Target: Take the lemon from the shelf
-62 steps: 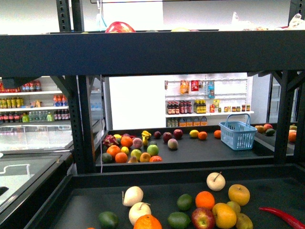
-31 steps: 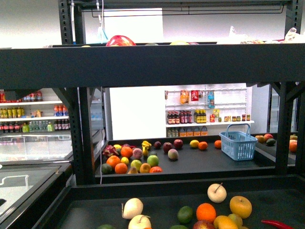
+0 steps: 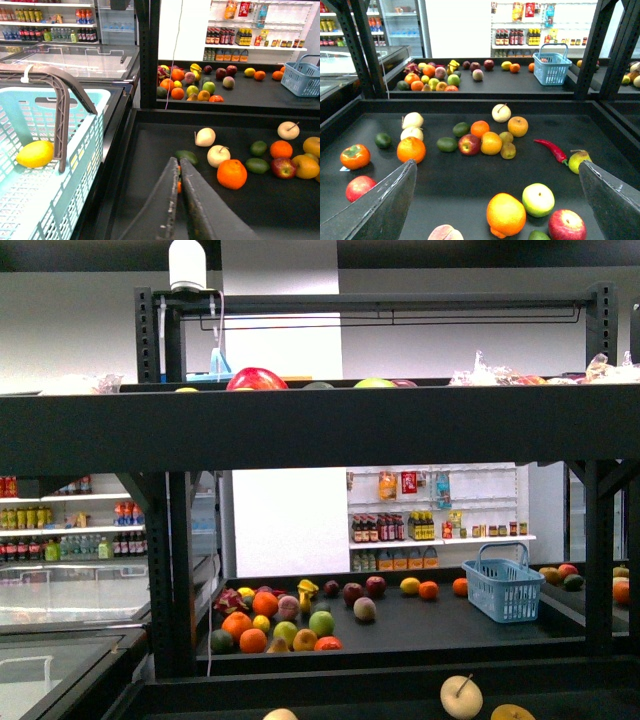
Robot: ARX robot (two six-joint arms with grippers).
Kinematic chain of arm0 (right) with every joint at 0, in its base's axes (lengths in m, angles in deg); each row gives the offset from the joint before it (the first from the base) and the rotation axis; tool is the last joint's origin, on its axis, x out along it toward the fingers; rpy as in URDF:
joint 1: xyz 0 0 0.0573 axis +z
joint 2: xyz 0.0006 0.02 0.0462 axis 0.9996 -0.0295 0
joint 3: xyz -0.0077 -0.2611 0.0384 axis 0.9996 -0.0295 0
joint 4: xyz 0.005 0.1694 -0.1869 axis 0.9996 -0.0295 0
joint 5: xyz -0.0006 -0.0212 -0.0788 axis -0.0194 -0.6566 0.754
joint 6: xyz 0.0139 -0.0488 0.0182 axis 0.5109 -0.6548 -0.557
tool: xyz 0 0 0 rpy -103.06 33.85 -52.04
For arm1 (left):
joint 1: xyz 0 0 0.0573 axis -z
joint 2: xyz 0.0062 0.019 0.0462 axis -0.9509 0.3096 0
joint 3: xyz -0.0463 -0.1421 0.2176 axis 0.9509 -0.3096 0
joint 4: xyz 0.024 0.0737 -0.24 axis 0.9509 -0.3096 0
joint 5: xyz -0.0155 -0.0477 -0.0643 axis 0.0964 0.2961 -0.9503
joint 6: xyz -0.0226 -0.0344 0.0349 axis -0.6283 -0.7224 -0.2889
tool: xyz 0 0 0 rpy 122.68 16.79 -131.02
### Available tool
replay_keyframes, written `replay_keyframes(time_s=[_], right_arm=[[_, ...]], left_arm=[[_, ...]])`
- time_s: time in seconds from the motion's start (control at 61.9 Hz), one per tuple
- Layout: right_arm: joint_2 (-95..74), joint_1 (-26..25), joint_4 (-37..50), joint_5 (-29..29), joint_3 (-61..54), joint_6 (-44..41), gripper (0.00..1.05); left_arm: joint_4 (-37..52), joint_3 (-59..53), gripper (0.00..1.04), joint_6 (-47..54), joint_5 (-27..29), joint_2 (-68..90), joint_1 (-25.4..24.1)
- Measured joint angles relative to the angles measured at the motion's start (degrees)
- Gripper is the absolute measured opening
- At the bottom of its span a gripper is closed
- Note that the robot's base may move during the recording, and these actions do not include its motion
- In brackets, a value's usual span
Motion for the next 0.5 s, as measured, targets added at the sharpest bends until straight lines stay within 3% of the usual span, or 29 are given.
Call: replay_keyframes(time_s=[0.501], right_arm=[[0.0,0.0,0.0,0.0,0.0,0.0,0.97]], left_arm=[[-1.5,-8.8,0.03,0.2,0.1,-10.6,0.0]])
